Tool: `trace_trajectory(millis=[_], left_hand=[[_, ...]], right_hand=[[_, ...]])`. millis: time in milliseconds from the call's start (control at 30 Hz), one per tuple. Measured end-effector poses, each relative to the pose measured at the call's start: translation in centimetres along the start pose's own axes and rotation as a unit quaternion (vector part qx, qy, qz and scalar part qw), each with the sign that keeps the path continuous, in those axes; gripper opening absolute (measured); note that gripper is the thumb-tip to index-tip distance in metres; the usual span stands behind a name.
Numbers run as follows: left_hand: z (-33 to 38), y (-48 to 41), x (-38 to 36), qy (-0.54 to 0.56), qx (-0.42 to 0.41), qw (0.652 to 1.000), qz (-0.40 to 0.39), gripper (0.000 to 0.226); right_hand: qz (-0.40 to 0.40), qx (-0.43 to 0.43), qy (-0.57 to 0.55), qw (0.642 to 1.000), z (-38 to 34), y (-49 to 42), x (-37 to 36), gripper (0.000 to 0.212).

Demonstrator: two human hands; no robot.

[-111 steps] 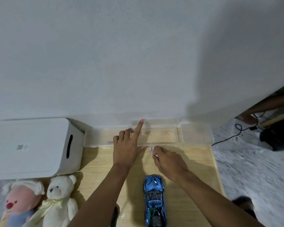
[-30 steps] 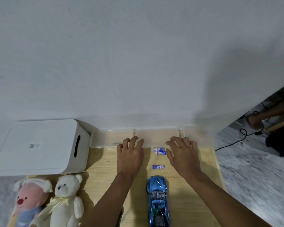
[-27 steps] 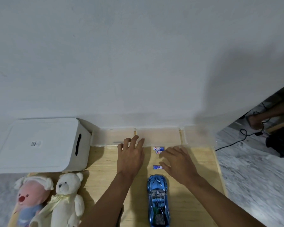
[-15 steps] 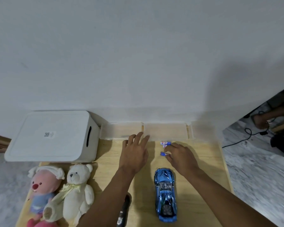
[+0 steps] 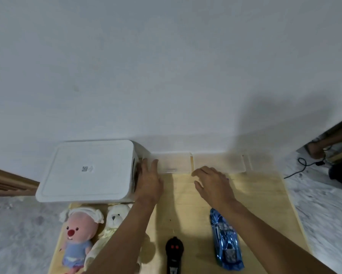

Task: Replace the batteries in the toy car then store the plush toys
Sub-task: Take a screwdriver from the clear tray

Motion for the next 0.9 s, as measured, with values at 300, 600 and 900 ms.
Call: trace_trajectory(millis=[300,600,900], left_hand=[[-1.3,-1.6,-0.9,-0.102,-0.042,0.994,0.017,0.061],[-0.9,-2.0,-1.4,-0.160,-0.058,0.985,-0.017,0.050],[-1.5,-1.7,-2.0,-0.051,-0.040,0.998,0.003,0.046]], right_hand=[[-0.011,0.059,0.191,0.980,-5.4,-4.8,-3.6,0.052],[-0.010,0.071,0.235,0.969,-6.2,-4.9,-4.8,0.051],[0.011,0.046,0.187,0.981,-6.3,-5.0,-4.2,0.041]])
Point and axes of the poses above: each hand's wrist, its own y-axis away from the middle knuckle, its own x-axis out of the back of the hand, z = x × y, the point moved 3 cm from there along -y, towards the middle knuckle, and after that the axes turned 12 degrees about -x, right-handed, at the moved point
